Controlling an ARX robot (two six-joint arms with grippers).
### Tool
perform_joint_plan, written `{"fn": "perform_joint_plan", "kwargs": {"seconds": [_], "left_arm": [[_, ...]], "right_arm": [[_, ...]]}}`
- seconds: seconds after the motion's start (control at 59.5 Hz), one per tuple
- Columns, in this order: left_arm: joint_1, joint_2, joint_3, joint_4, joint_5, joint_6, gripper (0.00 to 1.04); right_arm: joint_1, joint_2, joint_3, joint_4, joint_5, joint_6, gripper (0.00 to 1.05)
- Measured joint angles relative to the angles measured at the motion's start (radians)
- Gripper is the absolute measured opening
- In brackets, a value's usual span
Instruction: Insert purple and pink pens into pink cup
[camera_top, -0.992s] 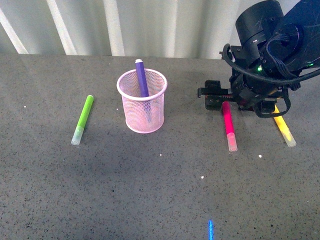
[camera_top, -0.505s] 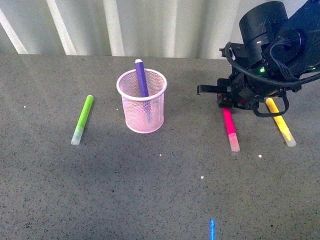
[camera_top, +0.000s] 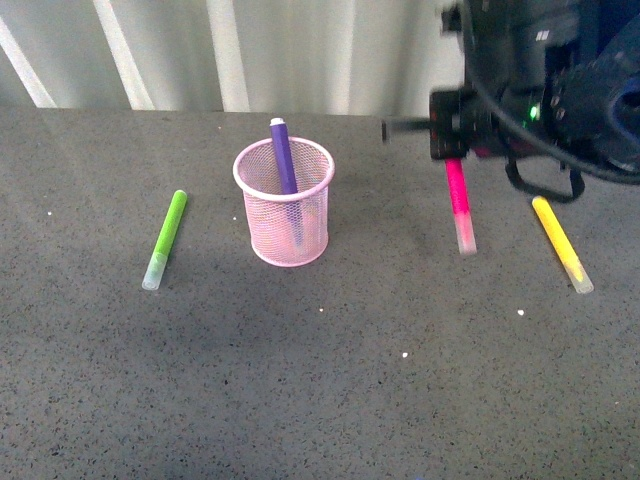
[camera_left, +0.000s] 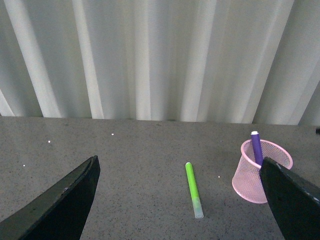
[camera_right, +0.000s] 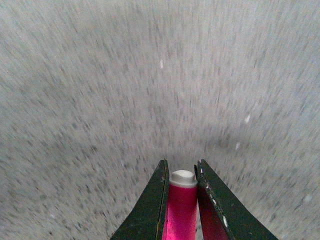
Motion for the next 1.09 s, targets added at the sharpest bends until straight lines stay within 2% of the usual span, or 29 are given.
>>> {"fn": "perform_joint_plan", "kwargs": {"seconds": [0.185,0.336,0.505,0.69,1.093], "left_arm": [[0.0,0.0,0.0,0.0,0.0,0.0,0.98],[0.0,0.0,0.0,0.0,0.0,0.0,0.98],[0.0,0.0,0.0,0.0,0.0,0.0,0.98],[0.0,0.0,0.0,0.0,0.0,0.0,0.98],[0.0,0.0,0.0,0.0,0.0,0.0,0.98]], "right_arm": [[0.098,-0.142,-0.028,0.227,-0.051,-0.013,0.12],[0.206,-0.127,-0.031,0.399,-0.069,-0.115,0.12],[0.264,-0.04,-0.017,0.521,-0.064,-0.221,0.12],[0.273,0.032,0.026,0.564,-0.071,-0.275,0.12],[0.265,0.116,0.101,0.589,-0.082,-0.262,0.12]]}}
